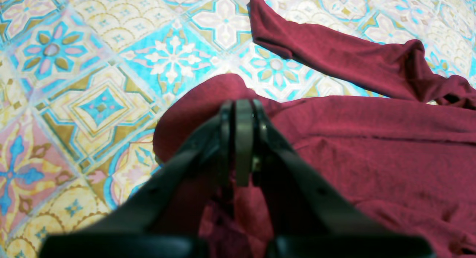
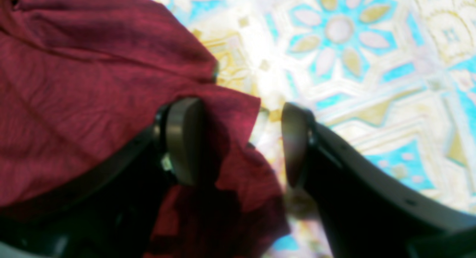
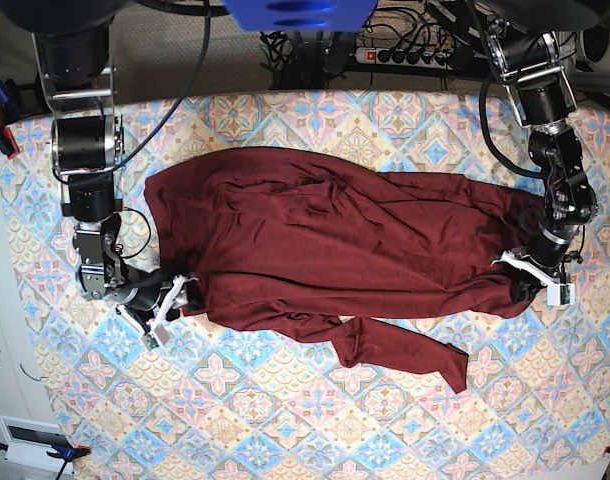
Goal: Layout the t-shirt on the table in an organized manner, then fold the t-shirt properly
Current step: 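Grasp the shirt hem corners with both grippers, then lift the hem with both grippers and pull it toward the collar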
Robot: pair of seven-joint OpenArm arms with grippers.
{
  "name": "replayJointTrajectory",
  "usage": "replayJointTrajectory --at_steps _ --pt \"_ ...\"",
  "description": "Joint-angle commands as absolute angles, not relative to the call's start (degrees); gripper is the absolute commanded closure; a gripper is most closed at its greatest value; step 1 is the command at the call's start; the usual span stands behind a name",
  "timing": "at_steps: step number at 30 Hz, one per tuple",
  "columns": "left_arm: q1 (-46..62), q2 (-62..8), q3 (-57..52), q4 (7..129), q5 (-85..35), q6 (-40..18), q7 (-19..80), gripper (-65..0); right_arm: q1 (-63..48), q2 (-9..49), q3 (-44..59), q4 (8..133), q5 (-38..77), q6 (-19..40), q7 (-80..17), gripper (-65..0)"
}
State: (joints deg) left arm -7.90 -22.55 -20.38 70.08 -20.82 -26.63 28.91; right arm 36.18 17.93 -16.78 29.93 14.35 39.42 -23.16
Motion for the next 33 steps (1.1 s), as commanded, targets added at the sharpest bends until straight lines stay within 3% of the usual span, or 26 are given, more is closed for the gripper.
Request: replayJointTrajectory --at_steps 1,5,12,23,33 --pt "-9.0 -23.5 -20.6 70.9 -21.7 -26.8 27.4 0.0 37.8 18.3 -17.5 30.4 15.0 40.0 -22.4 -32.5" --pt "-9.0 -23.5 -20.6 70.9 -21.7 -26.8 27.4 0.0 37.6 18.3 -20.4 30.8 15.1 40.0 -22.6 -27.5" --pt "-9.0 -23.5 -20.6 70.9 -21.7 -26.8 27.4 0.0 35.6 18.5 -21.0 34.6 15.5 40.0 -25.4 0.0" --pt "-9.0 -23.4 -20.6 70.8 -21.8 -26.8 27.4 0.0 23.1 18.7 -6.9 63.4 15.5 40.0 -38.0 -0.3" --pt "-6.1 -25.9 -21.1 72.3 -26.4 -26.8 27.2 0.0 13.4 18.7 -2.6 75.8 15.6 40.0 -41.2 -0.3"
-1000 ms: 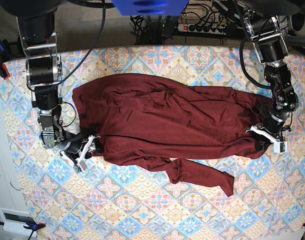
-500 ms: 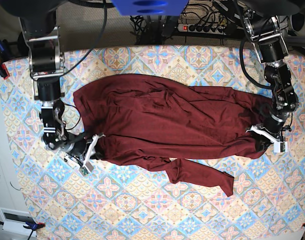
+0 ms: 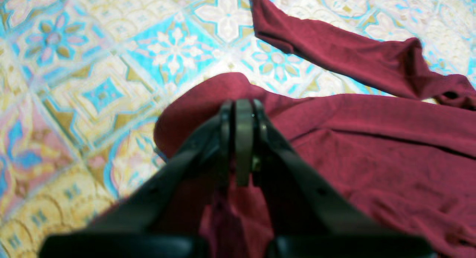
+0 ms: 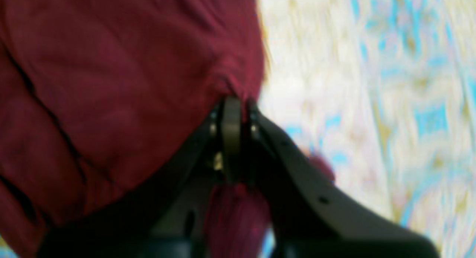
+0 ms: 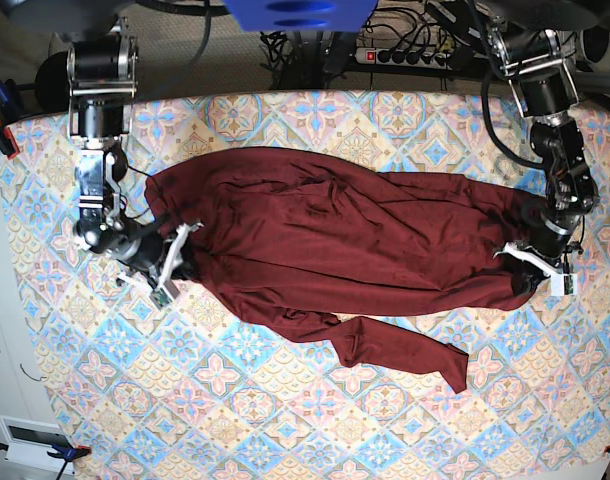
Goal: Layout the t-shirt on the table in an organized manner, then fold the t-shirt properly
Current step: 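Lift the hem with both grippers and pull it toward the collar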
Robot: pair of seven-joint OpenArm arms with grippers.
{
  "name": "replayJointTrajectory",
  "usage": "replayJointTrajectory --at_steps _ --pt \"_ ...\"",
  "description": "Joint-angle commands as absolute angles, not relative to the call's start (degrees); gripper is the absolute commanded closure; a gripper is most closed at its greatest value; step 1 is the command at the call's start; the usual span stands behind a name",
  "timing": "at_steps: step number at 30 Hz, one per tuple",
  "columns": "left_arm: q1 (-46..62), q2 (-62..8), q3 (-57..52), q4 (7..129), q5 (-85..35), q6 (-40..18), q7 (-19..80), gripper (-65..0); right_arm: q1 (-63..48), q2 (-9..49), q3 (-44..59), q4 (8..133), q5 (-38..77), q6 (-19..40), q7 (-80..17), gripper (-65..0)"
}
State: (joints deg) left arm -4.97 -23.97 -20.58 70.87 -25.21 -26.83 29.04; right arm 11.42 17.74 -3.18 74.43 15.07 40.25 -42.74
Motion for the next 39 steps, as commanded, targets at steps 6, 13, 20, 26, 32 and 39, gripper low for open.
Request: replayJointTrajectory --at_steps 6,13,20,26,32,39 --pt "-2.9 -28.8 -21.0 72.4 -33.0 -26.8 27.3 0.0 10.2 18.7 0.9 82.2 15.6 40.0 -44.9 -0.3" --pt "-1.3 -30.3 -20.9 72.4 -33.5 -26.8 27.4 0.0 6.0 18.7 3.5 88.4 15.6 40.0 -47.3 -0.3" --pt "0.0 -32.5 -20.7 72.5 -33.6 -26.8 27.4 0.0 2.2 18.7 6.6 89.5 15.5 40.0 -47.5 -0.3" --pt "1.4 -32.9 -20.6 72.5 -33.9 -26.8 29.8 0.0 0.8 20.3 6.7 91.3 15.5 40.0 -47.5 -0.3" --pt "1.5 -34.1 -20.1 72.5 -33.5 -26.9 35.8 0.0 -1.5 20.5 6.5 92.8 15.4 40.0 -47.5 -0.3" --pt "3.1 -37.1 -15.2 72.5 -33.7 -26.9 38.9 0.0 -4.4 20.5 6.5 92.8 15.3 40.0 -47.5 -0.3"
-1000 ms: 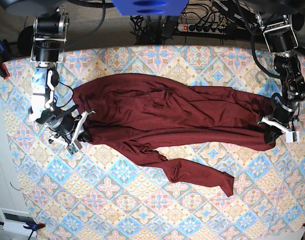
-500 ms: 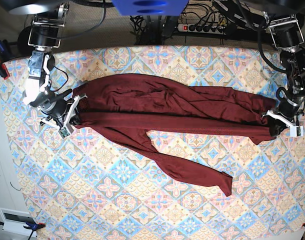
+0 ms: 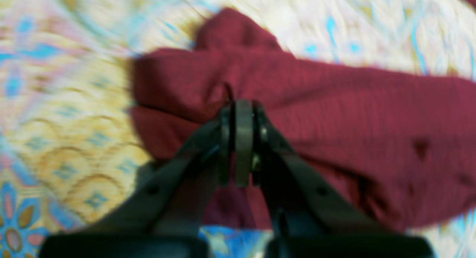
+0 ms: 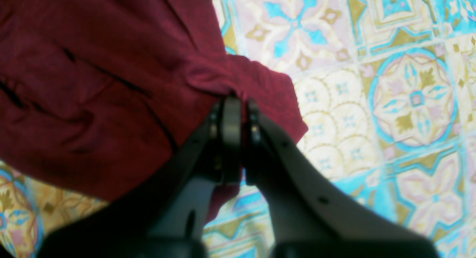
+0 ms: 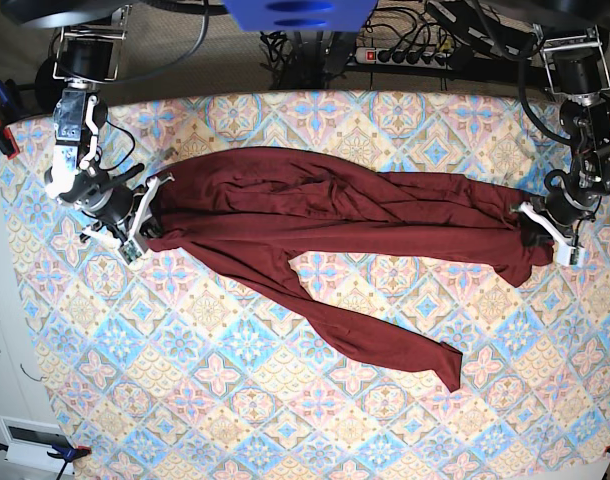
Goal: Layout the t-shirt on the table in an organized manner, then fold the t-shirt properly
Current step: 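Lift the hem with both grippers and pull it toward the collar, then drag the held hem corner with the right gripper across the shirt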
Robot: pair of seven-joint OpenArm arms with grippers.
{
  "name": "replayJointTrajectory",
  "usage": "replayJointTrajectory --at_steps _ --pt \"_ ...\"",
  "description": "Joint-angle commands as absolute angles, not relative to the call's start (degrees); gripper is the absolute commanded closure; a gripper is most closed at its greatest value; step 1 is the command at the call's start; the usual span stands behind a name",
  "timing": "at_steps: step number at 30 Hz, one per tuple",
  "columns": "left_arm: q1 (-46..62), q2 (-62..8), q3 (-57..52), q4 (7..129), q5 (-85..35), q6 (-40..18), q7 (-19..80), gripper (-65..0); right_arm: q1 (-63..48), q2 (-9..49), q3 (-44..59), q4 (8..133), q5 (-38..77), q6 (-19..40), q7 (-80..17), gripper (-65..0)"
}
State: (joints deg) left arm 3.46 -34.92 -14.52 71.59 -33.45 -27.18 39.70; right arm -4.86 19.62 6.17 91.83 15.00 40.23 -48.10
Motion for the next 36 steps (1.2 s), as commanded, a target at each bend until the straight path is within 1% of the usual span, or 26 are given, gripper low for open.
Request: replayJointTrajectory --at_steps 1,5,7,9,13,15,17,19,22,26,28,30,33,36 --pt "3.6 -37.6 -14.3 72.5 -33.9 -26.9 38.9 0.0 -4.7 20.6 6.5 92.8 15.3 40.0 -47.5 -0.3" --pt "4.1 -38.9 -11.4 72.5 -33.5 -26.9 39.0 0.0 -5.8 20.6 6.5 92.8 15.3 40.0 -47.5 -0.7" --pt "5.3 -40.2 -10.8 72.5 -33.9 -26.9 39.0 -3.7 -6.0 20.6 6.5 92.8 15.3 40.0 -47.6 -2.0" --pt "5.8 -40.4 -11.0 72.5 -34.0 -26.9 39.0 -8.4 -6.0 20.6 6.5 92.8 15.3 40.0 -47.6 -6.3" --pt "5.8 -40.5 -11.2 72.6 -35.3 -26.9 39.0 -16.3 -5.9 20.6 6.9 92.9 15.2 40.0 -47.6 -19.6" --pt "5.8 -40.5 -12.8 72.6 -38.7 -26.9 39.0 -18.4 -5.7 20.6 7.1 92.9 15.3 40.0 -47.5 -23.2" --pt "5.8 -40.3 -16.4 72.6 -43.9 -26.9 39.0 -19.6 -5.4 20.6 7.1 92.9 15.3 40.0 -47.5 -25.0" --pt "5.8 -40.2 -19.0 72.6 -48.9 -26.9 39.0 -20.6 -5.4 20.6 7.2 92.9 15.3 40.0 -47.4 -25.4" --pt "5.7 -40.1 -20.3 72.6 -55.3 -26.8 39.3 -22.1 -5.1 20.6 7.2 93.0 15.3 40.0 -47.4 -25.2" --pt "3.4 -39.8 -20.5 72.6 -60.8 -26.8 43.3 -27.6 -0.5 20.4 6.6 93.5 15.3 40.0 -47.5 -25.1" --pt "1.4 -38.2 -20.7 72.6 -61.8 -26.6 45.1 -30.5 2.2 19.9 6.5 93.5 15.3 40.0 -47.5 -25.1" --pt "0.0 -37.1 -20.7 72.6 -61.8 -26.5 46.2 -32.7 4.9 18.1 5.2 93.2 15.3 40.0 -47.6 -25.1" --pt "-0.7 -35.7 -20.7 72.6 -61.8 -26.4 46.7 -33.9 8.3 15.6 2.7 92.7 15.3 40.0 -47.6 -25.3" --pt "-0.7 -34.3 -20.7 72.6 -61.8 -26.4 46.7 -33.7 12.4 13.1 1.0 89.1 15.2 40.0 -47.6 -25.4"
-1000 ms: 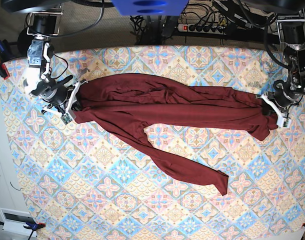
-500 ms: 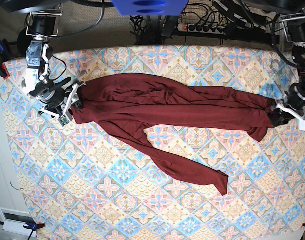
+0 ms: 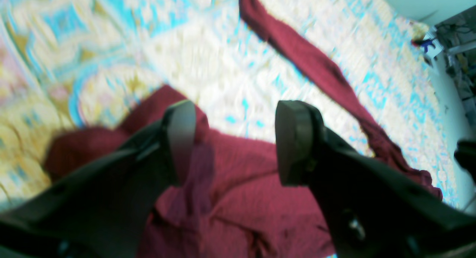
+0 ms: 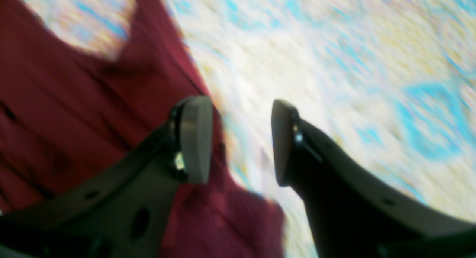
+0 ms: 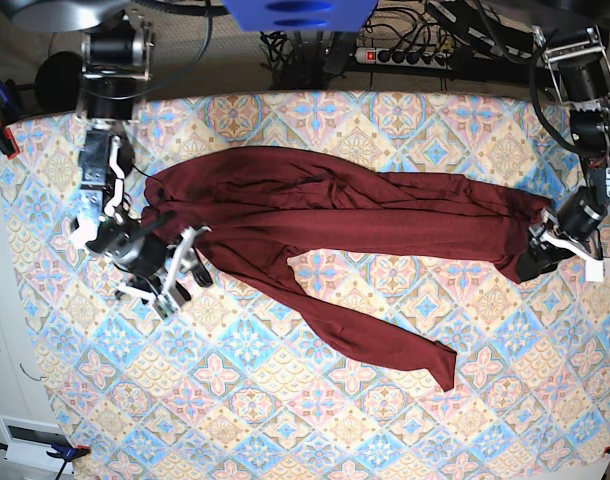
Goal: Layout the t-shirt on the table in an organized manner, then fold the t-shirt properly
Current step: 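Drag the held hem corner with the right gripper across the shirt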
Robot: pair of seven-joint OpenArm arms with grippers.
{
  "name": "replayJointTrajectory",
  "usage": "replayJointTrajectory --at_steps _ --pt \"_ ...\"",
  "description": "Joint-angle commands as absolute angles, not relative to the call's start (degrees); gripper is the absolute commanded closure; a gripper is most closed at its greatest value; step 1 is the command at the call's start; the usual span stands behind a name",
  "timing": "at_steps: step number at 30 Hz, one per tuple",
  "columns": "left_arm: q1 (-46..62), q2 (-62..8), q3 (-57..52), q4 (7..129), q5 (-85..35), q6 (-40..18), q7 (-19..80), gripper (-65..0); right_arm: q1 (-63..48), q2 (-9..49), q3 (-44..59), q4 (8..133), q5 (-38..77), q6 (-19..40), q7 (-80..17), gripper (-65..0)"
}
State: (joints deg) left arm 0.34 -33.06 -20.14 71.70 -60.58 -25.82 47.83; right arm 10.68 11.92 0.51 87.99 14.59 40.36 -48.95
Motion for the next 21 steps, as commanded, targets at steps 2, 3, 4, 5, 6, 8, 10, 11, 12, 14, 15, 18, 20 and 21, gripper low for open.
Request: replayJointTrajectory --at_steps 2,3,4,5,6,8,10,11,12,14,15,18,20,21 --pt "-0.7 -33.5 -20.7 72.6 -61.8 -26.3 46.6 -33.7 14.6 12.4 0.3 86.2 15.2 40.0 -47.5 -25.4" --pt "-0.7 -33.2 -20.7 72.6 -61.8 -26.3 46.5 -33.7 15.9 11.6 0.0 84.5 15.2 40.0 -47.3 -25.4" --pt "-0.7 -33.1 -20.7 72.6 -61.8 -26.3 46.5 -33.7 16.8 10.9 -0.2 82.9 15.1 40.0 -47.1 -25.4" --pt "-0.7 -33.1 -20.5 72.6 -61.8 -26.3 46.6 -33.7 17.6 10.0 -0.4 81.3 15.1 40.0 -47.1 -25.4" --pt "-0.7 -32.7 -20.4 72.6 -61.8 -26.3 46.5 -33.7 18.5 8.7 -0.5 79.2 15.1 40.0 -47.0 -25.4" --pt "-0.7 -32.3 -20.6 72.6 -61.8 -26.3 46.5 -33.7 20.4 6.4 -0.5 75.5 15.1 40.0 -46.3 -25.5" --pt "-0.7 -32.0 -20.4 72.6 -61.8 -26.3 46.6 -33.7 22.2 5.1 -0.5 72.1 15.1 40.0 -44.5 -25.5" --pt "-0.7 -32.0 -20.4 72.6 -61.8 -26.3 46.6 -33.7 23.1 4.9 -0.7 70.5 15.1 40.0 -43.8 -25.5" --pt "-0.7 -32.0 -20.4 72.6 -61.8 -26.3 46.6 -33.7 24.0 4.9 -1.5 69.0 15.1 40.0 -43.2 -25.5" --pt "-0.7 -32.0 -20.4 72.6 -61.8 -26.3 46.6 -33.7 25.5 4.9 -3.6 66.6 15.1 40.0 -42.0 -25.5" --pt "-0.7 -32.0 -20.4 72.6 -61.8 -26.3 46.6 -33.7 25.9 4.9 -5.1 65.5 15.1 40.0 -40.9 -25.5" --pt "-0.7 -32.0 -20.4 72.6 -61.8 -26.3 46.6 -33.7 26.2 4.9 -8.8 61.7 15.1 40.0 -37.1 -25.5" --pt "-0.7 -32.0 -20.4 72.6 -61.8 -26.3 46.6 -33.7 27.0 4.9 -10.6 58.0 15.1 40.0 -34.7 -25.5" --pt "-0.7 -32.0 -20.4 72.6 -61.8 -26.3 46.6 -33.7 28.3 4.9 -11.1 56.3 15.1 40.0 -33.7 -25.5"
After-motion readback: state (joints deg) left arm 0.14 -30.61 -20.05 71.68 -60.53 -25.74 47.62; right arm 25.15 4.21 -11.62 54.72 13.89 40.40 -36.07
